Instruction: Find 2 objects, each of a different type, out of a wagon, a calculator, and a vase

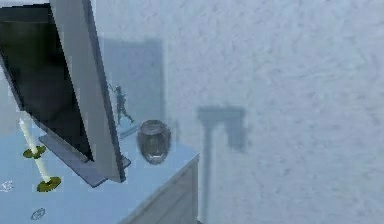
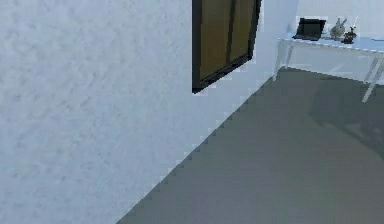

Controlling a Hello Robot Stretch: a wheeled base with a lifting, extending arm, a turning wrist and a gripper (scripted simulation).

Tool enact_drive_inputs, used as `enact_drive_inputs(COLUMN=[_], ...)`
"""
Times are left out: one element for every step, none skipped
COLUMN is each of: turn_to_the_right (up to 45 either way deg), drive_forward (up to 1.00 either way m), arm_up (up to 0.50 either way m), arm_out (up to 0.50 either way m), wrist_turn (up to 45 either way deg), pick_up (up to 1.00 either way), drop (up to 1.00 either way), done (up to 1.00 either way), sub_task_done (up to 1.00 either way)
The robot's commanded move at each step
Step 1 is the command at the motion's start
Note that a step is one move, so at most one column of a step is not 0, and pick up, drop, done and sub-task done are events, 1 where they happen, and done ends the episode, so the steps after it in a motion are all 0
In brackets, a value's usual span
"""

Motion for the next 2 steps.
enact_drive_inputs(turn_to_the_right=[-12.0, 0.0], drive_forward=[0.0, 0.0], arm_up=[0.0, 0.0], arm_out=[0.0, 0.0], wrist_turn=[0.0, 0.0], pick_up=[0.0, 0.0], drop=[0.0, 0.0], done=[0.0, 1.0], sub_task_done=[0.0, 0.0])
